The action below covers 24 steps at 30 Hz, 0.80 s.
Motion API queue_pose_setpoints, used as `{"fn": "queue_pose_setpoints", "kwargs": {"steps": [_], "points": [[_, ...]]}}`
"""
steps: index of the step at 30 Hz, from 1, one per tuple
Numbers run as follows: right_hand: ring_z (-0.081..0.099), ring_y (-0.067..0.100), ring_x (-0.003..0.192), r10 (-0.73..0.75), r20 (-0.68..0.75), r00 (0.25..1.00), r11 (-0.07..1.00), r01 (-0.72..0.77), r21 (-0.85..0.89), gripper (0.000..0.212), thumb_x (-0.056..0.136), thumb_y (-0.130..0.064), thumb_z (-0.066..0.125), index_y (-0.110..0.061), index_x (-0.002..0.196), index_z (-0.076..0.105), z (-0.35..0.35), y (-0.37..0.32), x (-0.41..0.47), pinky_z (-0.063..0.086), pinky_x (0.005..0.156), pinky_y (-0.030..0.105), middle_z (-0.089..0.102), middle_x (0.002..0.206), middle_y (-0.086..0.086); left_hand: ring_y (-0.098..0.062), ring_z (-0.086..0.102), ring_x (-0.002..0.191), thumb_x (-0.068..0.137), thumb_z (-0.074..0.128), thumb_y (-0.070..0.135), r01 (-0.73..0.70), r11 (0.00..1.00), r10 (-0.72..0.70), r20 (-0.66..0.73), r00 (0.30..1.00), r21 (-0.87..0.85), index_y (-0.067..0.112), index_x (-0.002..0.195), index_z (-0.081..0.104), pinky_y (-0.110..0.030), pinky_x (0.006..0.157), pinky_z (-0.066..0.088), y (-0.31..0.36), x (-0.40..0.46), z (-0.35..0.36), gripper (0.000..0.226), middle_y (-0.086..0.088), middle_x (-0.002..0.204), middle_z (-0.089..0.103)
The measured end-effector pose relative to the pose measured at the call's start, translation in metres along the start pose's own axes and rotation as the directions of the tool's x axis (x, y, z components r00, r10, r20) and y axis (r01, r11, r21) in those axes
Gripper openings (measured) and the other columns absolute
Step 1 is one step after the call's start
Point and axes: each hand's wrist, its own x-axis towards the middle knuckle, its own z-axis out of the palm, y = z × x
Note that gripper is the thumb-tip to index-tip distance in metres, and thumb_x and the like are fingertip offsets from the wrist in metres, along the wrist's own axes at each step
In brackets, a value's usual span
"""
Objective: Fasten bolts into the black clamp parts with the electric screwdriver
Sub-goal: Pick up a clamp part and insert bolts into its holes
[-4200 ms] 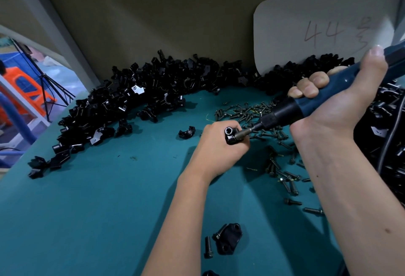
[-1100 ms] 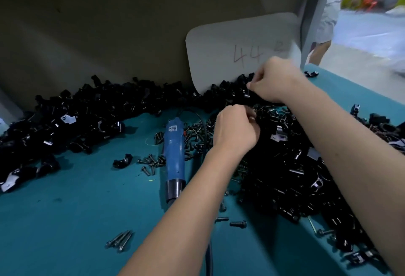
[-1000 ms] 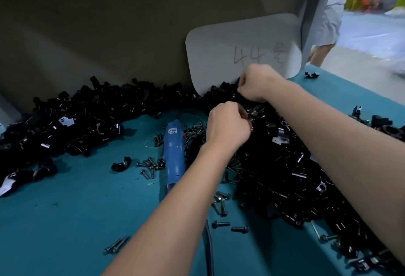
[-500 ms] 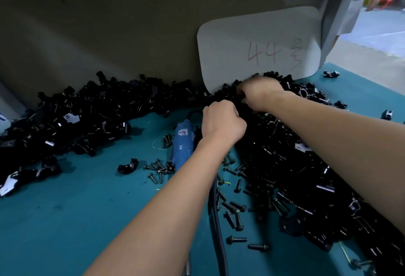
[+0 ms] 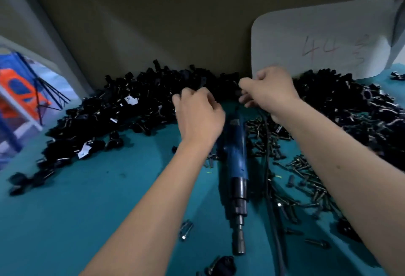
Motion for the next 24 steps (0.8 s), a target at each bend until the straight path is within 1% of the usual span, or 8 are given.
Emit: {"fn": "queue_pose_setpoints", "kwargs": {"steps": [5, 9, 13, 17, 18, 20, 22, 24], "points": [[0.047, 0.013, 0.043, -0.078, 0.181, 0.98, 0.996, 0.085, -0.032, 0.047, 0.087, -0.049, 0.079, -0.016, 0.067, 0.051, 0.066, -0.003, -0.046, 0.038, 0.044, 0.024, 0.059, 0.054, 0.003, -0.038, 0.024, 0.147, 0.093, 0.061, 0.028, 0.127, 0.91, -0.189, 0.121, 0.975, 0.395, 0.029, 0.15, 0.043, -0.053, 0.121, 0.022, -0.08, 0.006, -0.017, 0.06, -0.011, 0.157, 0.036], [0.035, 0.011, 0.044, -0.103, 0.267, 0.958, 0.992, 0.117, -0.037, 0.033, 0.09, -0.051, 0.074, -0.021, 0.081, 0.066, 0.09, -0.004, -0.065, 0.031, 0.049, 0.025, 0.045, 0.052, -0.005, -0.033, 0.044, 0.13, 0.093, 0.064, 0.015, -0.008, 0.92, -0.056, 0.151, 0.987, 0.392, 0.026, 0.14, 0.047, -0.045, 0.109, 0.035, -0.106, 0.005, -0.018, 0.052, -0.008, 0.134, 0.057], [0.035, 0.01, 0.047, -0.074, 0.188, 0.979, 0.997, 0.071, 0.019, 0.037, 0.096, -0.051, 0.068, -0.022, 0.075, 0.077, 0.087, -0.006, -0.074, 0.033, 0.056, 0.029, 0.04, 0.049, -0.009, -0.028, 0.051, 0.108, 0.094, 0.073, 0.022, -0.068, 0.97, 0.057, 0.05, 0.997, 0.234, 0.019, 0.124, 0.057, -0.039, 0.083, 0.043, -0.11, 0.002, -0.025, 0.035, -0.003, 0.11, 0.066], [0.027, 0.013, 0.046, 0.071, 0.128, 0.989, 0.971, -0.098, 0.217, 0.046, 0.105, -0.052, 0.051, -0.019, 0.085, 0.076, 0.064, -0.003, -0.077, 0.024, 0.043, 0.024, 0.034, 0.056, -0.005, -0.017, 0.06, 0.092, 0.096, 0.071, 0.03, 0.111, 0.964, -0.126, -0.047, 0.991, -0.24, 0.025, 0.114, 0.062, -0.035, 0.079, 0.05, -0.093, -0.005, -0.041, 0.021, 0.008, 0.099, 0.066], [0.026, 0.012, 0.048, 0.104, 0.144, 0.984, 0.942, -0.144, 0.303, 0.046, 0.108, -0.047, 0.047, -0.014, 0.091, 0.075, 0.056, -0.001, -0.077, 0.023, 0.042, 0.024, 0.033, 0.061, -0.004, -0.016, 0.065, 0.092, 0.097, 0.069, 0.026, 0.207, 0.864, -0.232, 0.001, 0.973, -0.458, 0.024, 0.11, 0.063, -0.037, 0.081, 0.056, -0.086, -0.009, -0.045, 0.014, 0.006, 0.099, 0.067], [0.028, 0.013, 0.054, 0.106, 0.176, 0.979, 0.881, -0.174, 0.439, 0.035, 0.11, -0.03, 0.047, -0.008, 0.099, 0.072, 0.04, 0.002, -0.082, 0.026, 0.042, 0.025, 0.033, 0.069, -0.001, -0.023, 0.069, 0.088, 0.1, 0.063, 0.017, 0.411, 0.425, -0.399, 0.241, 0.885, -0.807, 0.015, 0.104, 0.066, -0.042, 0.076, 0.063, -0.069, -0.02, -0.052, 0.005, -0.003, 0.096, 0.07], [0.035, 0.012, 0.056, 0.07, 0.154, 0.986, 0.86, -0.138, 0.491, 0.017, 0.105, -0.015, 0.057, -0.006, 0.096, 0.069, 0.029, 0.007, -0.089, 0.031, 0.044, 0.024, 0.04, 0.072, 0.001, -0.024, 0.068, 0.072, 0.102, 0.059, 0.018, 0.505, 0.024, -0.356, 0.465, 0.811, -0.863, 0.012, 0.102, 0.068, -0.032, 0.059, 0.057, -0.057, -0.04, -0.054, 0.01, -0.008, 0.086, 0.069], [0.04, 0.01, 0.056, 0.036, 0.115, 0.993, 0.85, -0.091, 0.519, 0.01, 0.098, -0.003, 0.066, -0.006, 0.089, 0.068, 0.022, 0.012, -0.095, 0.035, 0.046, 0.022, 0.049, 0.073, 0.0, -0.018, 0.065, 0.064, 0.104, 0.06, 0.028, 0.541, -0.004, -0.307, 0.516, 0.8, -0.841, 0.015, 0.105, 0.068, -0.025, 0.054, 0.049, -0.05, -0.061, -0.049, 0.015, -0.005, 0.084, 0.072]]}}
